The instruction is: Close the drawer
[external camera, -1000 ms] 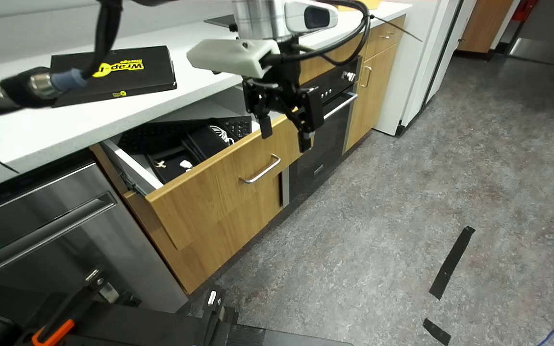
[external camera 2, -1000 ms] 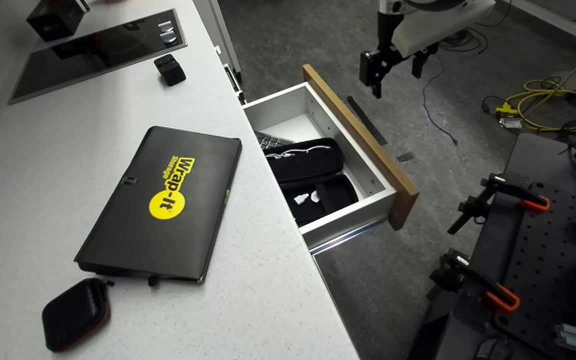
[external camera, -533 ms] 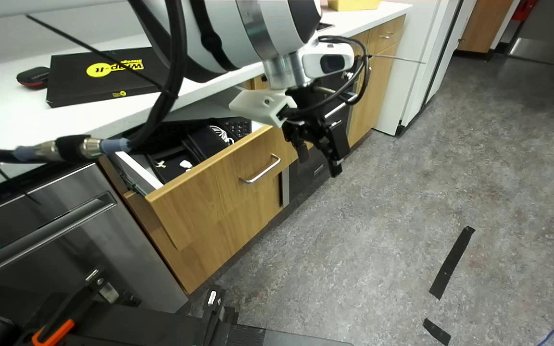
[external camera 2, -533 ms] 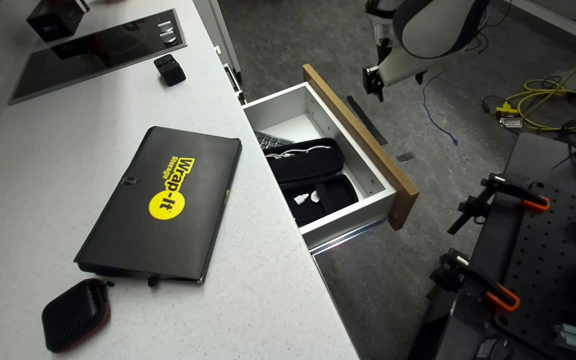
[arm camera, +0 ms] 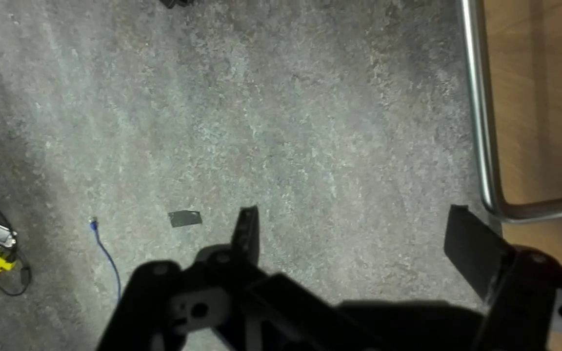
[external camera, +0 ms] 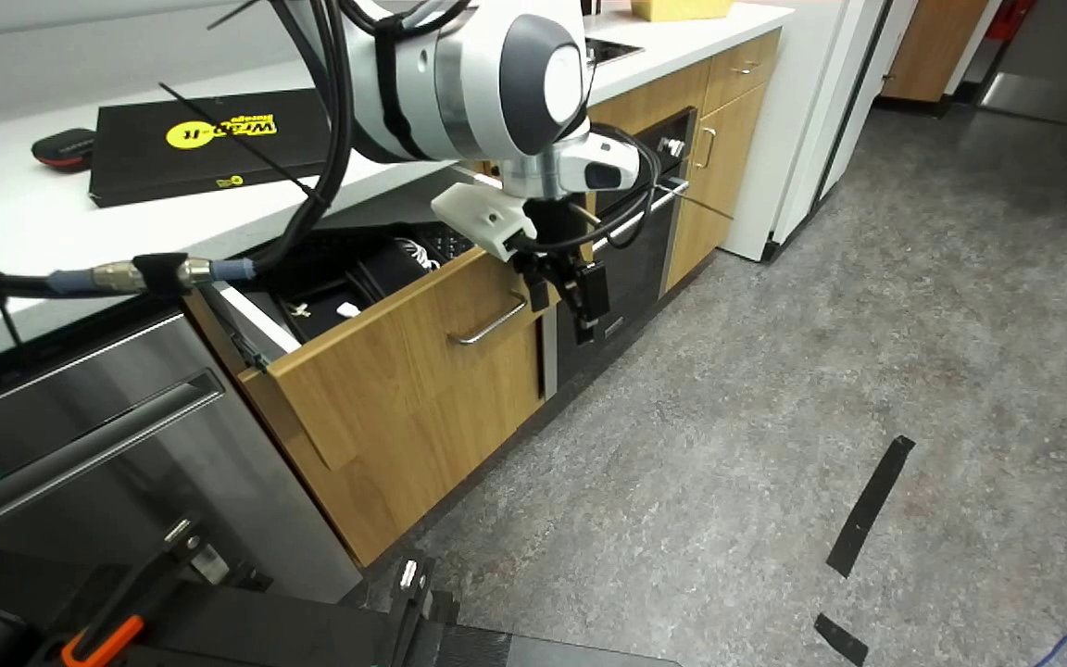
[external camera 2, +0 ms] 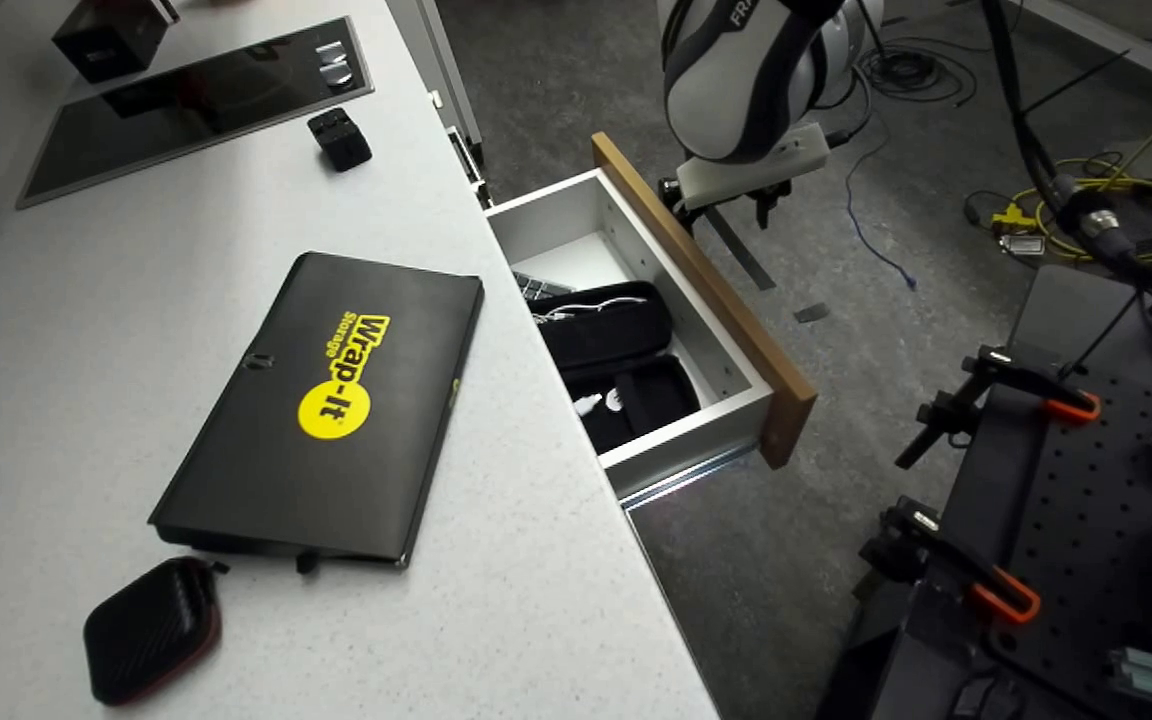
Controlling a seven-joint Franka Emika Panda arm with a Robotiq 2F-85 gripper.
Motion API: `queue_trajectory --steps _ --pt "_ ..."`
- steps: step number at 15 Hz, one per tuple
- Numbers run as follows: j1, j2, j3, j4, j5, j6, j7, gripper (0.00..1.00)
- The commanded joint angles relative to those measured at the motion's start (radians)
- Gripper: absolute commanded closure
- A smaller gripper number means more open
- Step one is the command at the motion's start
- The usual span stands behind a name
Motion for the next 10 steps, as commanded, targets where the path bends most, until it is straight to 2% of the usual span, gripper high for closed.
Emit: queue_trajectory --steps 1,3,7,10 --pt "-0.016 0.060 0.095 0.101 0.156 -0.005 -0.161 0.00" --pt "-0.018 0.096 0.141 0.158 0.223 -0.036 -0.239 0.00" --pt "-0.002 0.237 0.219 0.363 0.303 -0.137 -0.310 0.00" --pt "0.026 0.327 0.238 0.508 0.315 -0.227 -0.314 0.00"
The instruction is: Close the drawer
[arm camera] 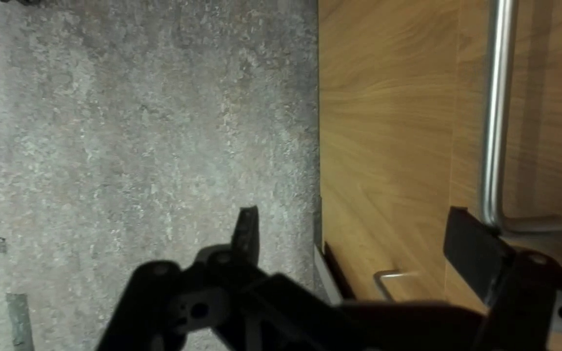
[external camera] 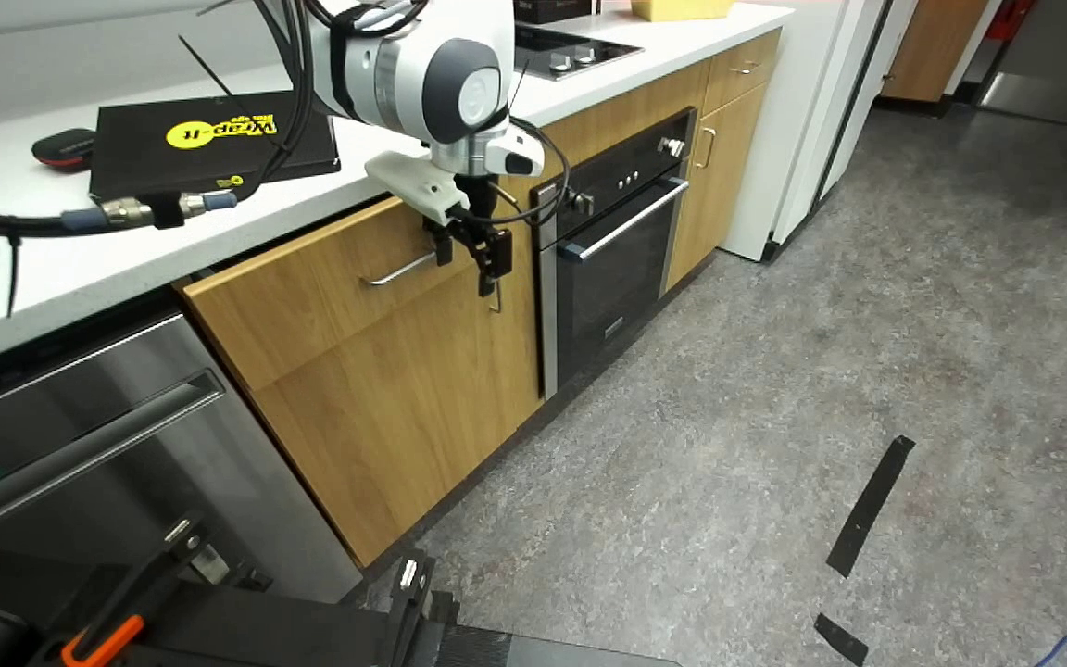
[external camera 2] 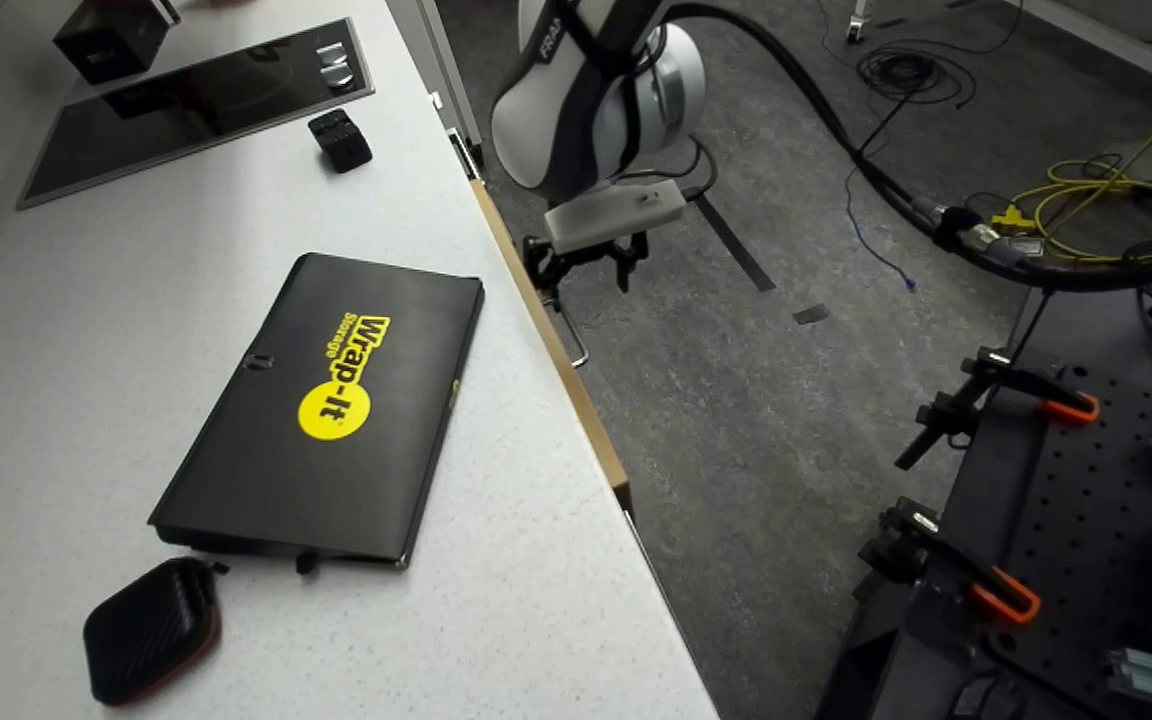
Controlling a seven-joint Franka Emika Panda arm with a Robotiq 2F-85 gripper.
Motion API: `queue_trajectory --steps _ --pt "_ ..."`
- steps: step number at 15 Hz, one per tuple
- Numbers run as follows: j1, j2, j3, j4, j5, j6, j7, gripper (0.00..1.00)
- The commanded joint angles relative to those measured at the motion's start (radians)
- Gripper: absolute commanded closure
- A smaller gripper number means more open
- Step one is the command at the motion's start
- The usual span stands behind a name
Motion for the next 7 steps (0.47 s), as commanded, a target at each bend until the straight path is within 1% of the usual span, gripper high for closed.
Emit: queue_trajectory --steps 1,2,3,5,7 --pt "0.034 0.137 0.023 0.202 0.049 -0.132 -0.037 0.00" --pt "0.061 0.137 -0.004 0.213 0.028 -0.164 -0.003 0.00" --pt "0.050 0.085 -0.016 0.134 0.035 -0.091 -0.018 0.00" --pt "0.055 0.103 -0.025 0.169 0.032 -0.131 -0.016 0.00" --pt "0.055 0.110 -0.026 0.176 0.032 -0.135 -0.015 0.00"
